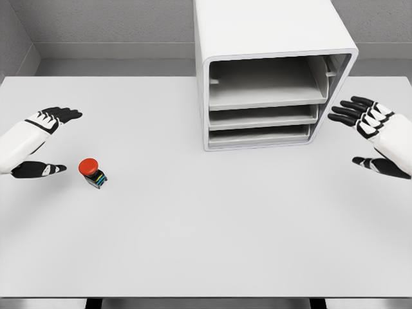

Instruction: Slide open multi-storey tabletop storage cabinets and put open load switch and slide close multi-storey tabletop storage cabinets

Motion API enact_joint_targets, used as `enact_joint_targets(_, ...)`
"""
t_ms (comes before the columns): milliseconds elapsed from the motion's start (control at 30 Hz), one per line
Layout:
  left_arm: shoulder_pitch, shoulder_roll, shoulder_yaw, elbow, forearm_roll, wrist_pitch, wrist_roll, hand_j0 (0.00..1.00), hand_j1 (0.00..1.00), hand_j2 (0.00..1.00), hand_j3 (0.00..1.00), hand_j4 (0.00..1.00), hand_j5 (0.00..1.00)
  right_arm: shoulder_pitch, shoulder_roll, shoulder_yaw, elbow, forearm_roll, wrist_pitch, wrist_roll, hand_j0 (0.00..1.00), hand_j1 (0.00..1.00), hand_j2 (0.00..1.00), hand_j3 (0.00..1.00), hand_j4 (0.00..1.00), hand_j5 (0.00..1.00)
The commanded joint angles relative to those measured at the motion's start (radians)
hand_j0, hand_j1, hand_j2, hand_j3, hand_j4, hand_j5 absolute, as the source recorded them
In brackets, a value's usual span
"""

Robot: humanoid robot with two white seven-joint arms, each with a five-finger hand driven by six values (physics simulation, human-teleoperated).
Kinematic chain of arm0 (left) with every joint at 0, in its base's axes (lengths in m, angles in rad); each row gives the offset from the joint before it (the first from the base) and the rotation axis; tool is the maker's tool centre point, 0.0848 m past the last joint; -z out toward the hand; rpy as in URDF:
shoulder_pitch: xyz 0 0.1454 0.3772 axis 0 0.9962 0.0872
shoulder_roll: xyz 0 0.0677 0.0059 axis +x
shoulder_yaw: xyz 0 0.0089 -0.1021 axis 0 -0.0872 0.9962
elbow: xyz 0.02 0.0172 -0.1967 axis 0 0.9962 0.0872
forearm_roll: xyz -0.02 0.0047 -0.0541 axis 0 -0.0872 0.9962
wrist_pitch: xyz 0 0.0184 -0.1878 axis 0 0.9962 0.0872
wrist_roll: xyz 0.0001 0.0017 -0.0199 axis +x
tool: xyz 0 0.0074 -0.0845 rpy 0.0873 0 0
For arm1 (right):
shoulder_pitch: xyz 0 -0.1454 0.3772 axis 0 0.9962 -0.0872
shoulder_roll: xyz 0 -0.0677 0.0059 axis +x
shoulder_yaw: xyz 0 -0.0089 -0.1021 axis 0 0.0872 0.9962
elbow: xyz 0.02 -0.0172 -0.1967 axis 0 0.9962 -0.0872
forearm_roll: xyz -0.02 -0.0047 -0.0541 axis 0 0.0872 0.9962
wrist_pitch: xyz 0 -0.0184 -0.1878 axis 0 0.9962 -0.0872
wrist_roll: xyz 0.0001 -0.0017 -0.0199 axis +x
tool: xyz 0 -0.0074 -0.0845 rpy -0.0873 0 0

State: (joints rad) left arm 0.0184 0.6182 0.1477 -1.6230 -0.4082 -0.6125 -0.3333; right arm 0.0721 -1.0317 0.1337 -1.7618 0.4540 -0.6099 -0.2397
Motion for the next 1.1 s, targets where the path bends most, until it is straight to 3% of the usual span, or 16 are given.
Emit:
enact_joint_targets(0,0.000,0.000,0.003,0.000,-0.017,0.002,0.000,1.00,1.00,1.00,1.00,1.00,1.00,-0.003,0.007,0.029,-0.004,0.009,-0.001,-0.001,1.00,1.00,1.00,1.00,1.00,1.00)
enact_joint_targets(100,-0.005,0.000,0.007,-0.003,-0.067,0.002,-0.015,1.00,1.00,1.00,1.00,1.00,1.00,-0.023,0.007,0.032,-0.004,0.015,-0.001,0.000,1.00,1.00,1.00,1.00,1.00,1.00)
enact_joint_targets(133,0.000,-0.001,0.038,-0.011,-0.070,0.002,-0.055,1.00,1.00,1.00,1.00,1.00,1.00,-0.025,0.007,0.032,-0.004,0.014,-0.001,0.000,1.00,1.00,1.00,1.00,1.00,1.00)
enact_joint_targets(233,-0.009,-0.008,0.092,-0.035,-0.063,0.002,-0.278,1.00,1.00,1.00,1.00,1.00,1.00,-0.041,0.007,0.030,-0.004,0.017,-0.001,0.000,1.00,1.00,1.00,1.00,1.00,1.00)
enact_joint_targets(367,-0.014,-0.008,0.108,-0.052,-0.018,0.002,-0.278,1.00,1.00,1.00,1.00,1.00,1.00,-0.071,0.015,0.030,-0.004,0.025,-0.001,-0.001,1.00,1.00,1.00,1.00,1.00,1.00)
enact_joint_targets(567,-0.009,-0.011,0.102,-0.094,-0.003,0.002,-0.278,1.00,1.00,1.00,1.00,1.00,1.00,-0.098,0.088,0.030,-0.004,0.034,-0.001,0.062,0.74,0.74,0.74,0.74,0.74,0.74)
enact_joint_targets(700,0.000,-0.009,0.047,-0.095,-0.004,0.002,-0.278,1.00,1.00,1.00,1.00,1.00,1.00,-0.112,0.139,0.038,-0.004,0.035,-0.001,0.072,0.74,0.74,0.74,0.74,0.74,0.74)
enact_joint_targets(867,-0.002,-0.011,-0.004,-0.109,-0.017,0.002,-0.278,1.00,1.00,1.00,1.00,1.00,1.00,-0.229,0.239,0.162,0.001,0.063,-0.001,0.072,0.71,0.71,0.71,0.71,0.71,0.71)
enact_joint_targets(1067,-0.012,-0.028,-0.037,-0.098,-0.029,0.002,-0.278,1.00,1.00,1.00,1.00,1.00,1.00,-0.262,0.271,0.207,0.001,0.069,-0.001,0.076,0.69,0.69,0.69,0.69,0.69,0.69)
